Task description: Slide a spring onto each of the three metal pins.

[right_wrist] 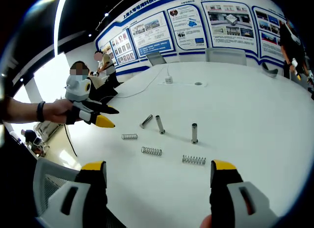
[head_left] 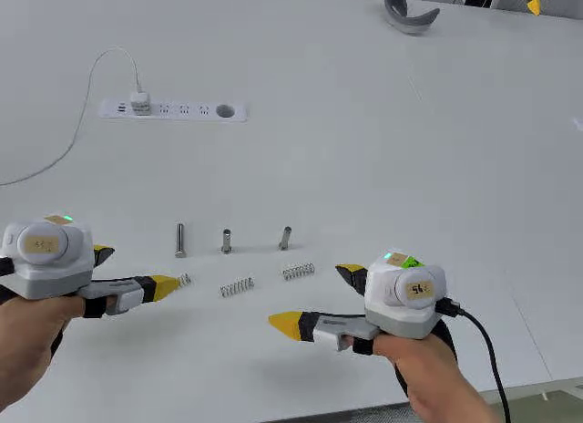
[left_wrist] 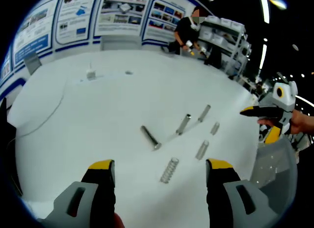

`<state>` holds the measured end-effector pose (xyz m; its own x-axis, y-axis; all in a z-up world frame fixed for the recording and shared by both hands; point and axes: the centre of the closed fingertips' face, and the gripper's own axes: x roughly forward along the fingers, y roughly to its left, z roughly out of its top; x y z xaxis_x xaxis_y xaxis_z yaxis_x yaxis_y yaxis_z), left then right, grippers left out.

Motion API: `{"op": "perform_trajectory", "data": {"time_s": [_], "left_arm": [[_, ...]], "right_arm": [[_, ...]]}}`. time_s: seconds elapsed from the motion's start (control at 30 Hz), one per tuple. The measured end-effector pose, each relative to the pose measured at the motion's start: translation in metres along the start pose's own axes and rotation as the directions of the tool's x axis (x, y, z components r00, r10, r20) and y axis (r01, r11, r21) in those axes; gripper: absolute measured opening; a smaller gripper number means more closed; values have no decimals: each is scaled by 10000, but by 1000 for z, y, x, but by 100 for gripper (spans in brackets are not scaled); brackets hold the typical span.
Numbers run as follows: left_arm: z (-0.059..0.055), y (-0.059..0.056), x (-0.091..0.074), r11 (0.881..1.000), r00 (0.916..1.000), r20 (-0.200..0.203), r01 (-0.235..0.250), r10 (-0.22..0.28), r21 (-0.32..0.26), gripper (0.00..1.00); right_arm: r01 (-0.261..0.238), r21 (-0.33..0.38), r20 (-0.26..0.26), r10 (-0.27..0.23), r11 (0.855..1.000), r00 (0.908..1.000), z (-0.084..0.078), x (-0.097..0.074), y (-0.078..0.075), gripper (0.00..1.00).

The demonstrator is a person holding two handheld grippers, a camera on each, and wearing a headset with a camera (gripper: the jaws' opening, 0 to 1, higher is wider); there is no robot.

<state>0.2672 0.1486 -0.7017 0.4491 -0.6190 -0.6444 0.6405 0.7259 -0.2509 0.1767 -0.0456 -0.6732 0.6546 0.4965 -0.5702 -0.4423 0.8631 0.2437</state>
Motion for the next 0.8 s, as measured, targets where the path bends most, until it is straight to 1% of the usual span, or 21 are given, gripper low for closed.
{"op": "perform_trajectory", "data": {"time_s": [0.13, 0.37, 0.47, 0.53, 0.7, 0.8], "left_arm": [[2, 0, 6, 9999, 10000, -82, 43, -43, 96, 77], [8, 3, 18, 10000, 10000, -38, -10, 10, 43, 75], [11, 6, 23, 9999, 10000, -45, -64, 63, -85, 72], [14, 7, 27, 9999, 9999, -49, -107, 107, -40, 71], [18, 10, 39, 9999, 9998, -94, -162, 162, -45, 68], [19, 13, 46, 9996, 9997, -97, -224, 222, -188, 66]], "right_arm": [[-9, 34, 31, 9, 10000, 10000, 1, 0, 0, 88], [30, 82, -8, -30, 10000, 10000, 0, -1, -2, 88], [42, 106, -2, -42, 9999, 10000, 0, -1, -2, 88], [44, 117, 1, -45, 9999, 10000, 0, -2, -3, 88], [-3, 179, -101, 5, 9998, 9999, -5, 0, -1, 88], [-26, 219, -147, 29, 9998, 9999, -8, 1, 0, 87]]}}
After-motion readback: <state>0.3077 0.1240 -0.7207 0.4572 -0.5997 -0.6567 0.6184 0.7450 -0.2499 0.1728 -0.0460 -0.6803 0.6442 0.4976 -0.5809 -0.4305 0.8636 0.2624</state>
